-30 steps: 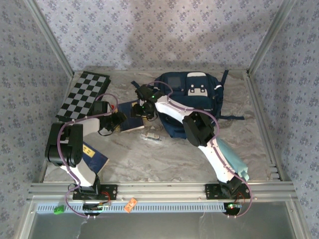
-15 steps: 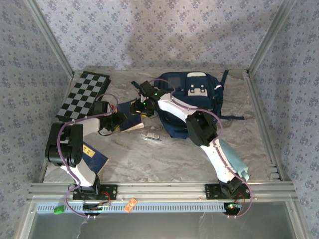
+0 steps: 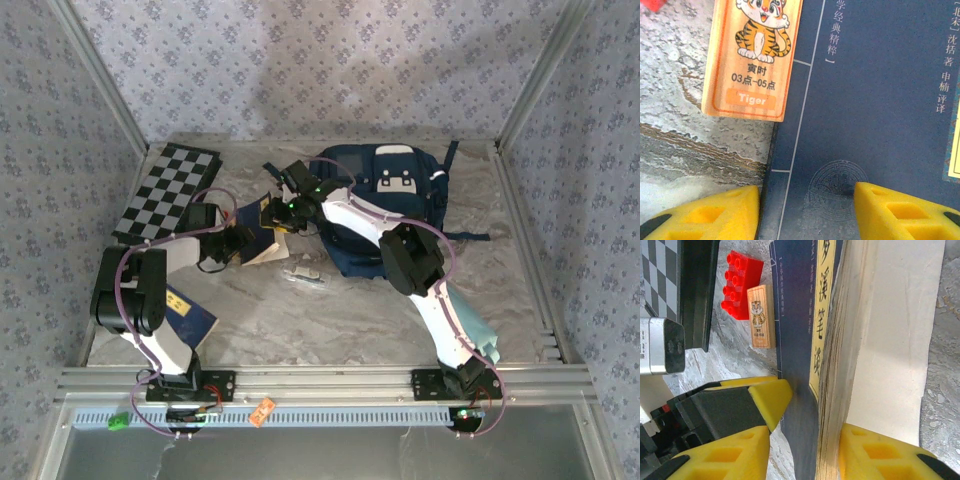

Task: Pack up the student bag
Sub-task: Open the book at the center of the table, then pass the book.

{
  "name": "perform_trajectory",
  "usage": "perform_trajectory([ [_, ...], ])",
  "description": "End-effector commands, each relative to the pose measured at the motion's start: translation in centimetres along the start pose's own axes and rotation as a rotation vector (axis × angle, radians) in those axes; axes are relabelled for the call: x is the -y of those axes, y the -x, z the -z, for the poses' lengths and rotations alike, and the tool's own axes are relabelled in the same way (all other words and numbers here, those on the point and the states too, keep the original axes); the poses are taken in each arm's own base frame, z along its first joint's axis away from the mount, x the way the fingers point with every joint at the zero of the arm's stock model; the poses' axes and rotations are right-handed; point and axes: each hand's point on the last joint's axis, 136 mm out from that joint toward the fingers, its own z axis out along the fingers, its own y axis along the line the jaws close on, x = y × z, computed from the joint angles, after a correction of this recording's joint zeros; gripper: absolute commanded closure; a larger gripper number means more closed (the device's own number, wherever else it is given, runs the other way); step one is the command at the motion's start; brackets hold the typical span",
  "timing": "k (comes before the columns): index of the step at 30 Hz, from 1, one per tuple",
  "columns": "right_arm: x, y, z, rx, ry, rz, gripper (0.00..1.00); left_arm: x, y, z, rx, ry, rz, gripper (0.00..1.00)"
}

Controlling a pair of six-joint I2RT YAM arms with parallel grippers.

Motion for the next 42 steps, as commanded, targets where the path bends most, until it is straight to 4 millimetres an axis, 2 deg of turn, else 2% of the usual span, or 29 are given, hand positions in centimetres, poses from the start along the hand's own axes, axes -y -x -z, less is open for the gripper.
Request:
perform_trajectory([
  [1, -0.8, -0.5, 0.2, -0.019, 0.027, 0.015, 0.64, 1.8, -0.9, -0.5, -0.024, -0.066, -0.055, 0.48],
  [5, -0.9, -0.2, 0.8, 0.0, 0.013, 0.029, 0.73, 1.7, -0.8, -0.5, -0.024, -0.059, -0.057, 0.47],
  [15, -3.0, 0.7, 3.1, 0.04, 0.043, 0.071, 0.92, 2.0, -0.3, 0.3, -0.007, -0.048, -0.074, 0.47],
  [20, -5.3, 1.3, 5.7, 0.077, 0.088, 0.102, 0.96, 3.1, 0.7, 1.8, 0.011, -0.063, -0.084, 0.46],
  [28, -8.2, 1.4, 12.5, 0.172, 0.158, 0.155, 0.98, 7.5, 2.0, 7.6, 0.09, -0.202, -0.113, 0.31],
  [34, -8.2, 0.4, 17.2, 0.223, 0.231, 0.147, 0.98, 12.3, 1.5, 12.1, 0.096, -0.423, -0.133, 0.21],
  [42, -9.3, -1.1, 21.9, 0.266, 0.397, 0.143, 0.98, 17.5, 0.0, 15.5, 0.041, -0.688, -0.13, 0.14],
])
